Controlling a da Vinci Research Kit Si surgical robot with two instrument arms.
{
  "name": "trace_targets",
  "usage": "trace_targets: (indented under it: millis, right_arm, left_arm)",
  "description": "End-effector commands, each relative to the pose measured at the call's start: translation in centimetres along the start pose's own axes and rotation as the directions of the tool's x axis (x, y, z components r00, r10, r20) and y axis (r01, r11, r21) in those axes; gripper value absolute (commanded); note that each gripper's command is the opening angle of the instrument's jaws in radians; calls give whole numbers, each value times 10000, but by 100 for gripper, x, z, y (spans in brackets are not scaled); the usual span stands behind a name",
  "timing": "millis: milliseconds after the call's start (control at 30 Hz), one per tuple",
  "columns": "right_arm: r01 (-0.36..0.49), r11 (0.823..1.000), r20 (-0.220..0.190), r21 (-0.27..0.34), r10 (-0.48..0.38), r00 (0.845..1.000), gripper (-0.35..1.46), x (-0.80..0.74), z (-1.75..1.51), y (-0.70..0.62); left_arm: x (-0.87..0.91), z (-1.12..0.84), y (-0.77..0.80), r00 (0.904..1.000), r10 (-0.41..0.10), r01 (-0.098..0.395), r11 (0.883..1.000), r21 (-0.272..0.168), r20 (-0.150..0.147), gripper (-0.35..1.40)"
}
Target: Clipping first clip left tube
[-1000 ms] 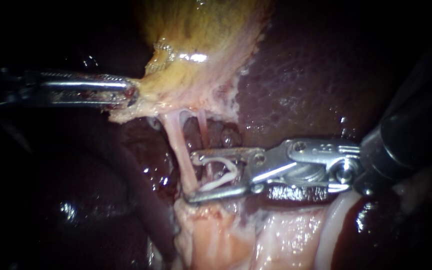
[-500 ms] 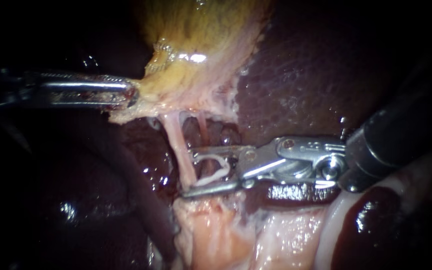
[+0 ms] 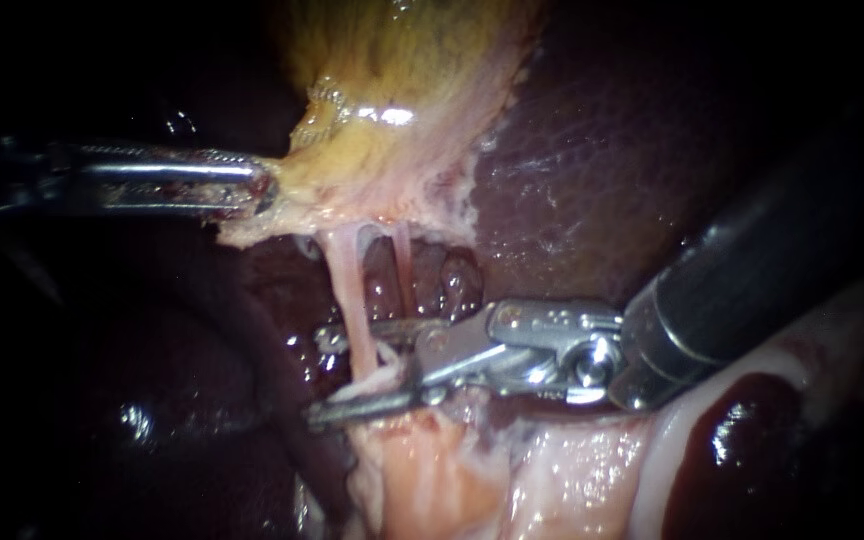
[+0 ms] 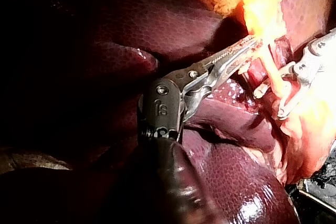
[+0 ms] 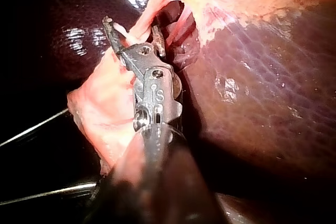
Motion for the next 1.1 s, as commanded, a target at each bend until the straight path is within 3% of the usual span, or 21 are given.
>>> trace_targets:
  millis: [33,167,300,567,900,1000,1100]
  right_arm:
    - [36,10000,-60,86,-36,10000,48,3,0,-5]
    - [123,9989,-134,451,-117,9998,48,11,5,-25]
    - [110,9977,-147,662,-101,9998,46,16,8,-35]
    - [-454,9976,-194,526,464,9987,44,17,8,-33]
    - [-786,9957,-218,488,797,9966,26,23,3,-31]
    - [-841,9952,-213,498,853,9961,19,22,1,-31]
    - [-957,9940,-199,535,969,9951,1,20,-1,-30]
  left_arm:
    - [0,0,0,10000,-1,1,10000,-4,3,-35]
    - [0,0,0,10000,-1,1,10000,23,-3,-35]
    - [0,0,0,10000,-1,1,10000,23,-3,-35]
    - [0,-1,0,10000,-1,1,10000,22,-3,-35]
    - [0,0,0,10000,-2,2,10000,22,-3,-35]
    - [0,0,0,10000,-1,2,10000,22,-3,-35]
    - [0,0,0,10000,-2,2,10000,22,-3,-35]
